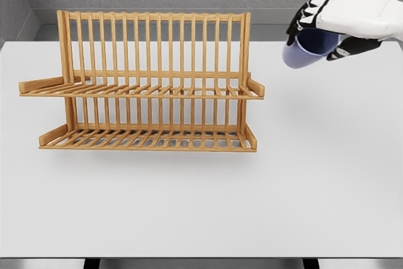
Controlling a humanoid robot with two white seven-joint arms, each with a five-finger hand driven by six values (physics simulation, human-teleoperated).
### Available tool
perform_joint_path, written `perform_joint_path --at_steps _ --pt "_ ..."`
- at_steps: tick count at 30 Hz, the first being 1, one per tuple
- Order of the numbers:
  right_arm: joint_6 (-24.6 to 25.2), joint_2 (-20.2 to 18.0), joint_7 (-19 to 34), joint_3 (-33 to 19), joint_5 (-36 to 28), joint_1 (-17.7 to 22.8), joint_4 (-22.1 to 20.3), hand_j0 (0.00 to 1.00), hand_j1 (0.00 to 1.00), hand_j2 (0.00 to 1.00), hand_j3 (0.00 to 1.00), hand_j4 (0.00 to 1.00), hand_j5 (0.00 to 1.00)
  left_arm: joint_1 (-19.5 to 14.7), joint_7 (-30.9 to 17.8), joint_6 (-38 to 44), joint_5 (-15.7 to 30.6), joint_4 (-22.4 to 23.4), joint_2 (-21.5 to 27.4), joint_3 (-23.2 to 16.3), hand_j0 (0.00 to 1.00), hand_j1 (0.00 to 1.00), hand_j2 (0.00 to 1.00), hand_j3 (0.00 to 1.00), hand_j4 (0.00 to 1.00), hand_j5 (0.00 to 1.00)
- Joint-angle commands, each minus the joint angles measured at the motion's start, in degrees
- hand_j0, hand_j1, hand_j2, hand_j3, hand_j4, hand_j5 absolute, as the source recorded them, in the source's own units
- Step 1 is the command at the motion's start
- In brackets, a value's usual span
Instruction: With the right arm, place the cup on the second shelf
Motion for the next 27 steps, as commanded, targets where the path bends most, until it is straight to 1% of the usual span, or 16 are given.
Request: perform_joint_path --at_steps 1,4,8,11,13,14,15,19,27 --pt "0.07 -0.03 -0.07 -0.46 -0.23 0.0 -1.84 0.6 0.6 0.6 0.6 0.6 0.6 0.0 -0.01 0.0 0.02 -0.01 0.0 0.0 1.0 1.0 1.0 1.0 1.0 1.0" --pt "0.07 0.14 -0.07 -0.9 -0.23 0.0 -3.78 0.6 0.6 0.6 0.6 0.6 0.6 0.0 -0.01 0.0 0.02 -0.09 0.0 0.0 1.0 1.0 1.0 1.0 1.0 1.0" --pt "-1.86 0.76 -0.07 -0.9 -0.23 0.0 -3.78 0.61 0.61 0.61 0.61 0.61 0.61 0.0 -0.01 0.0 0.02 -0.01 0.0 0.0 1.0 1.0 1.0 1.0 1.0 1.0" --pt "-3.45 2.52 -0.07 -0.73 -0.23 0.0 -3.78 0.61 0.61 0.61 0.61 0.61 0.61 0.0 -0.01 0.0 0.02 -0.01 0.0 0.0 1.0 1.0 1.0 1.0 1.0 1.0" --pt "-4.59 2.69 -0.07 -0.46 -0.32 0.0 -3.78 0.62 0.62 0.62 0.62 0.62 0.62 0.0 -0.01 0.0 0.02 -0.01 0.0 0.0 1.0 1.0 1.0 1.0 1.0 1.0" --pt "-5.03 3.57 -0.07 -0.29 -0.32 -0.09 -3.78 0.62 0.62 0.62 0.62 0.62 0.62 0.0 -0.01 0.0 0.02 -0.01 0.0 0.0 1.0 1.0 1.0 1.0 1.0 1.0" --pt "-5.03 4.71 -0.07 -0.11 -0.32 -0.18 -3.78 0.62 0.62 0.62 0.62 0.62 0.62 0.0 -0.01 0.0 0.02 -0.01 0.0 0.0 1.0 1.0 1.0 1.0 1.0 1.0" --pt "-5.03 4.89 -0.07 -0.02 -0.32 -0.26 -3.78 0.62 0.62 0.62 0.62 0.62 0.62 0.0 -0.01 0.0 0.02 -0.01 0.0 0.0 1.0 1.0 1.0 1.0 1.0 1.0" --pt "-4.94 7.18 -0.07 -0.02 -0.32 -0.7 -3.78 0.62 0.62 0.62 0.62 0.62 0.62 0.0 -0.01 0.0 0.02 -0.01 0.0 0.0 1.0 1.0 1.0 1.0 1.0 1.0"
